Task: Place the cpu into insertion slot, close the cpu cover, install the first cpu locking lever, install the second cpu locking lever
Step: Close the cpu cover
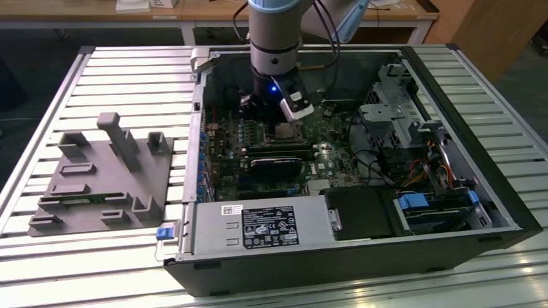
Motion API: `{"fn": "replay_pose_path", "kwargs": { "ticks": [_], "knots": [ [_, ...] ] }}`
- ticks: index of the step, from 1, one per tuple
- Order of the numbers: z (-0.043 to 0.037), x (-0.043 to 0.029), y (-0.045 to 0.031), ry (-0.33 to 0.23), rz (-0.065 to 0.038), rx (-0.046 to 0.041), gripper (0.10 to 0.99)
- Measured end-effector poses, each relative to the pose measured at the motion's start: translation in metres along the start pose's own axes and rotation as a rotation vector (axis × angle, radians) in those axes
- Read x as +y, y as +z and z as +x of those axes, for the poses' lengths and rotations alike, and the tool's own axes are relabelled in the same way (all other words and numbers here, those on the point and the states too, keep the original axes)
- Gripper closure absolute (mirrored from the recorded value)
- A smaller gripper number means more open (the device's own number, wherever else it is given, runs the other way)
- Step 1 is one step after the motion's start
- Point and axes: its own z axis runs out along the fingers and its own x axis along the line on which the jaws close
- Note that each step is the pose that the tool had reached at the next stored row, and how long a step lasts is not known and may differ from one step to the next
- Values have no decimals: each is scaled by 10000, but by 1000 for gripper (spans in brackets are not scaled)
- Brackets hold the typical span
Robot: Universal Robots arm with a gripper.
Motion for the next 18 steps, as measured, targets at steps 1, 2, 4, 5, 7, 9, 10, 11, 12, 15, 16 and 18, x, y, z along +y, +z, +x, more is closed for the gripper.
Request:
{"fn": "replay_pose_path", "kwargs": {
  "ticks": [1,2,4,5,7,9,10,11,12,15,16,18],
  "knots": [
    [-1,2,-25,0,0,1,980],
    [-1,4,-50,0,-1,1,980],
    [-3,7,-101,-4,0,2,980],
    [-3,9,-124,-6,-2,0,980],
    [-5,12,-166,-11,-1,1,980],
    [-5,14,-204,-15,-3,0,980],
    [-6,15,-216,-17,-2,0,980],
    [-6,15,-219,-17,-4,-1,980],
    [-6,15,-219,-17,-5,-2,980],
    [-6,15,-220,-17,-3,-1,980],
    [-6,15,-220,-17,-3,-1,980],
    [-10,15,-221,-18,-1,0,980]
  ]
}}
